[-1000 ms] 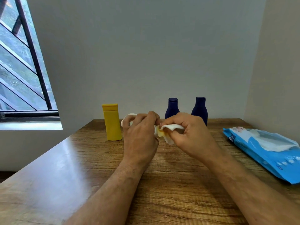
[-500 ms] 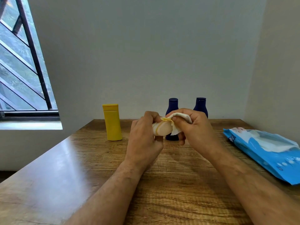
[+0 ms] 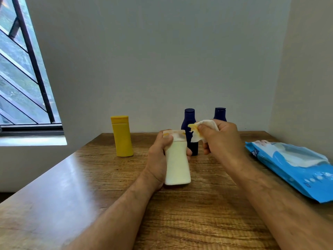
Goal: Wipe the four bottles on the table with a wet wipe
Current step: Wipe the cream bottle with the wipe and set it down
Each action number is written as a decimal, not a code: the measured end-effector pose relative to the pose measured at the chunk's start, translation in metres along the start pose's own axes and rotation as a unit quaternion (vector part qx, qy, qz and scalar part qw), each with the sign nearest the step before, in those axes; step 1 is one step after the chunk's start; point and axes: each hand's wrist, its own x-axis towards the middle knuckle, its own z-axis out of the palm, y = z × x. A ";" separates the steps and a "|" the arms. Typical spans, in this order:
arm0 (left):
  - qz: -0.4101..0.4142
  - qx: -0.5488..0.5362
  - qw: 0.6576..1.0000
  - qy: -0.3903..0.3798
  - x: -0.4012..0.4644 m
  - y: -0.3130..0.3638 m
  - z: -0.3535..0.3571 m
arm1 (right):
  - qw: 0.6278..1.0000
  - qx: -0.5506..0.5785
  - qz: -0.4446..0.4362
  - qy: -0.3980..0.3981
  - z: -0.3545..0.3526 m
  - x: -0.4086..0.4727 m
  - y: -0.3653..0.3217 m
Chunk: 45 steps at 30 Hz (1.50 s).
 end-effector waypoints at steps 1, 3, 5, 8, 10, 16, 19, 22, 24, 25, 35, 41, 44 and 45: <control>-0.011 -0.023 1.000 0.002 0.000 0.001 0.001 | 1.000 -0.014 -0.001 -0.016 0.002 -0.001 0.001; -0.014 -0.032 0.999 0.008 0.001 0.001 0.001 | 0.998 -0.034 -0.006 -0.045 0.005 -0.002 0.003; -0.003 -0.009 1.000 0.026 0.002 0.001 0.000 | 0.997 -0.045 -0.013 -0.063 0.008 -0.004 0.005; 0.012 0.050 0.997 0.054 0.007 -0.001 -0.003 | 0.995 -0.053 -0.036 -0.079 0.010 -0.006 0.005; 0.015 0.095 0.993 0.063 0.007 -0.001 -0.004 | 0.994 -0.049 -0.050 -0.081 0.010 -0.006 0.005; 0.015 0.143 0.988 0.062 0.006 0.001 -0.008 | 0.993 -0.006 -0.079 -0.092 0.011 -0.009 0.003; 0.014 0.127 0.990 0.067 0.004 0.002 -0.005 | 0.986 -0.039 -0.112 -0.117 0.012 -0.012 0.002; -0.006 0.075 0.996 0.052 0.001 0.003 -0.002 | 0.983 -0.093 -0.122 -0.104 0.013 -0.010 0.007; -0.013 0.053 0.998 0.044 0.001 0.003 -0.002 | 0.985 -0.105 -0.112 -0.076 0.011 -0.006 0.011; -0.009 0.056 0.997 0.044 0.002 0.002 -0.002 | 0.987 -0.104 -0.105 -0.067 0.010 -0.005 0.012; 0.041 0.130 0.988 0.072 0.007 -0.001 -0.005 | 0.985 -0.106 -0.117 -0.075 0.010 -0.007 0.012; 0.027 0.136 0.986 0.092 0.008 -0.003 -0.008 | 0.979 -0.077 -0.160 -0.095 0.010 -0.010 0.007; 0.024 0.144 0.985 0.089 0.009 -0.004 -0.008 | 0.977 -0.054 -0.163 -0.129 0.010 -0.013 0.005; 0.024 0.144 0.986 0.085 0.009 -0.004 -0.008 | 0.977 -0.054 -0.162 -0.130 0.010 -0.012 0.006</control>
